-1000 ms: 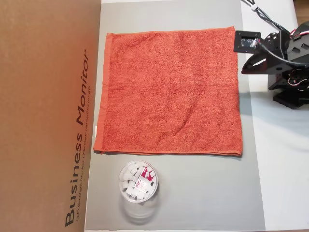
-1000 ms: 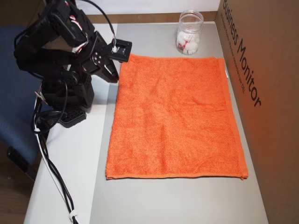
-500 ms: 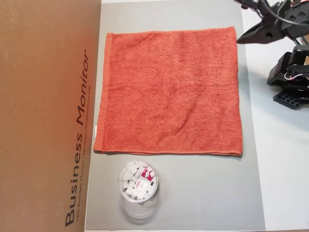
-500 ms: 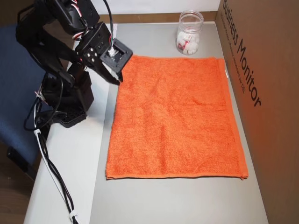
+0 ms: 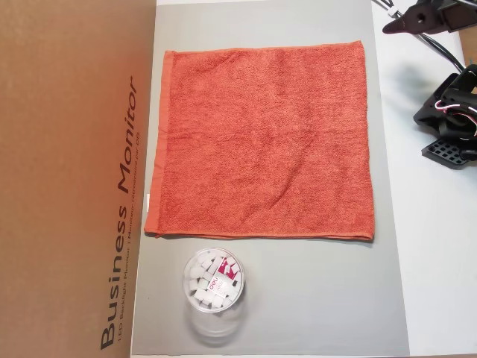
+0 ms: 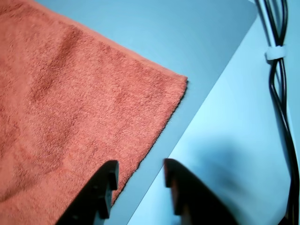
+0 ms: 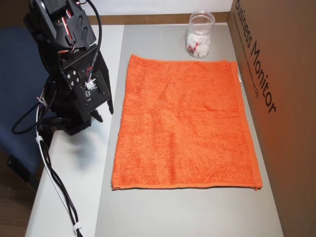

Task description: Fold the blanket.

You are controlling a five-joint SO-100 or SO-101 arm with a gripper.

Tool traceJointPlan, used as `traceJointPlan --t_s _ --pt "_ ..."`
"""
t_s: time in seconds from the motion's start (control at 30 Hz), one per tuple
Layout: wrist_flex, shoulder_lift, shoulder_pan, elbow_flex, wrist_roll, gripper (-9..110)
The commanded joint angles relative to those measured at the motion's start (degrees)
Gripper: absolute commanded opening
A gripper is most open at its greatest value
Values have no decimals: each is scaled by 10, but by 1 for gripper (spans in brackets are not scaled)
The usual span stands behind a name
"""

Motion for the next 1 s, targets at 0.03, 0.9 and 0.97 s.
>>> traceJointPlan --t_s 0.03,0.9,0.97 --pt "-9 -18 47 -9 5 13" --pt "-328 -270 120 114 -4 14" --pt "-356 -274 120 137 -4 14"
